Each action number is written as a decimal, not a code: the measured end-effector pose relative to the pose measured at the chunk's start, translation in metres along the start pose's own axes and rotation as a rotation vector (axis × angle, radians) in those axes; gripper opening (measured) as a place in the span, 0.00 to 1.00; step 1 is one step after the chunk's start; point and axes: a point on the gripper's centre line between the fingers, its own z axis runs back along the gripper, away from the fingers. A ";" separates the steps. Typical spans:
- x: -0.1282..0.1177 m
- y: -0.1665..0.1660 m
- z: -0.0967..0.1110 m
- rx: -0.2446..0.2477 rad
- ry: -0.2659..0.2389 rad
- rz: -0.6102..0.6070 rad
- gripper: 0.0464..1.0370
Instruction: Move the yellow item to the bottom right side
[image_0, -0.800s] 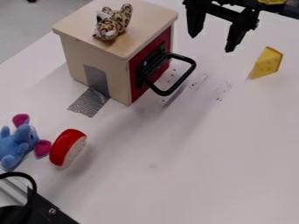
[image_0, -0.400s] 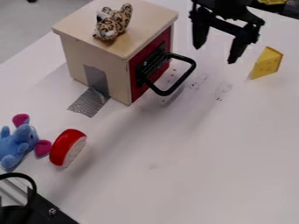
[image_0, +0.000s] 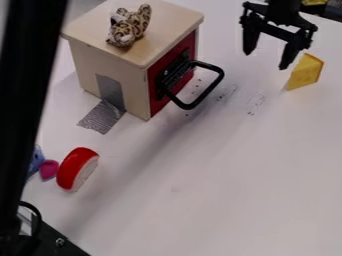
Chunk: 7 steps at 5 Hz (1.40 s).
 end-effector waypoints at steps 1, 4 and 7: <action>0.023 -0.008 -0.012 -0.031 0.011 -0.011 0.96; 0.029 -0.037 -0.032 -0.010 0.038 -0.068 0.96; 0.048 -0.045 -0.011 -0.056 -0.063 -0.137 0.96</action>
